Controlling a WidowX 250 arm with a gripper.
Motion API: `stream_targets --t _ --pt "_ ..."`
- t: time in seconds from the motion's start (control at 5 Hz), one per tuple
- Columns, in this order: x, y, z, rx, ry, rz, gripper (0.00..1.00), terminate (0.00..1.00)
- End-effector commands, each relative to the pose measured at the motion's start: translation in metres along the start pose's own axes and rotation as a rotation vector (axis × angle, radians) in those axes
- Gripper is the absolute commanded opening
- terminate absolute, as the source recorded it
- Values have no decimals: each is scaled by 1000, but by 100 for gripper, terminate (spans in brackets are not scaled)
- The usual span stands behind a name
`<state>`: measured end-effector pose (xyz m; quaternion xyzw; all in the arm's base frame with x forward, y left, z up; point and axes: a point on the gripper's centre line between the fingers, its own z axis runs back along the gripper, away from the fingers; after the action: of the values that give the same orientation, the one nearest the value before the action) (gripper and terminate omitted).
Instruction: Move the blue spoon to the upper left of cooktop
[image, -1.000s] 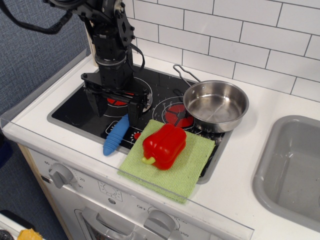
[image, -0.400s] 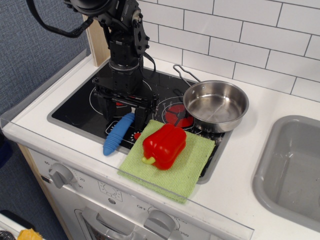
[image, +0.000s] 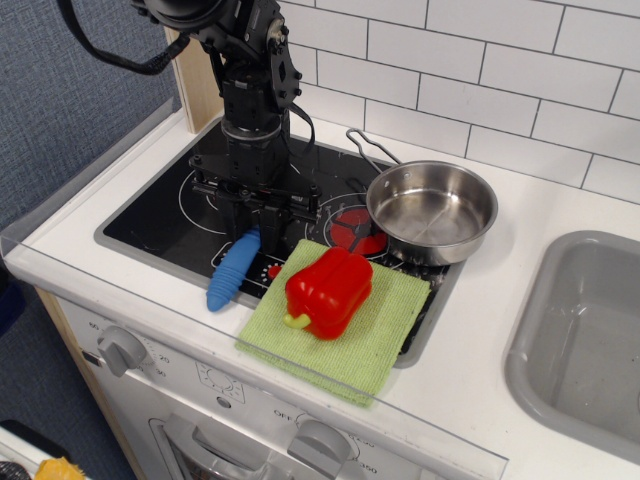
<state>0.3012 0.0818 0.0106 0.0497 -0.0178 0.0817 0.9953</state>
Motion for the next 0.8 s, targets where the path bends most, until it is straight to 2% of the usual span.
stream_targets --t 0.0,0.2,0.6 --pt "2 13 26 -58 -77 21 0 0" --pt "26 29 57 -131 -124 -1 0 0" --pt "98 54 64 -114 -136 -27 0 0"
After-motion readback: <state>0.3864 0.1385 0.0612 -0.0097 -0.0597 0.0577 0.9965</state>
